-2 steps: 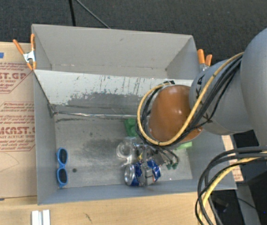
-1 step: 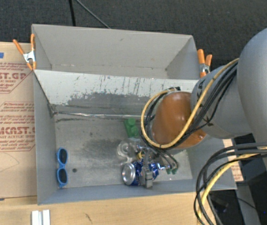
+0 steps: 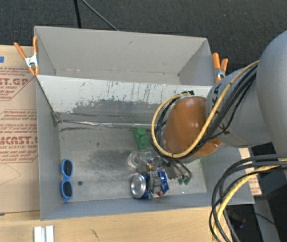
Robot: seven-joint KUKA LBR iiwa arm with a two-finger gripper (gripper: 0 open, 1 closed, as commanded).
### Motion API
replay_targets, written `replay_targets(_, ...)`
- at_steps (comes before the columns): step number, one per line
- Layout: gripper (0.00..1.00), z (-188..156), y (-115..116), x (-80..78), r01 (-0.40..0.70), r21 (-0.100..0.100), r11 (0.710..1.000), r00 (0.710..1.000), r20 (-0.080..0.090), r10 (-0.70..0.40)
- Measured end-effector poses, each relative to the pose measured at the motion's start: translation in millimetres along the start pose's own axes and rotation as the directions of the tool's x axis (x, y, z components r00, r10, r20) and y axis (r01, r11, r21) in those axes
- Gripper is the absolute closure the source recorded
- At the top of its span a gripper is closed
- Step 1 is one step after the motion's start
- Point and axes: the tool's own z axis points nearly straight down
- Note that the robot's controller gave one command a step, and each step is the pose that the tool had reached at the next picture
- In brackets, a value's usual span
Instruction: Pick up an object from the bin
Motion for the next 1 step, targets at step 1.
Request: replay_targets(1, 1.00, -125.8, -25.5, -15.5, -0.031, 0.004, 1.000, 0.999, -0.018, 0.031)
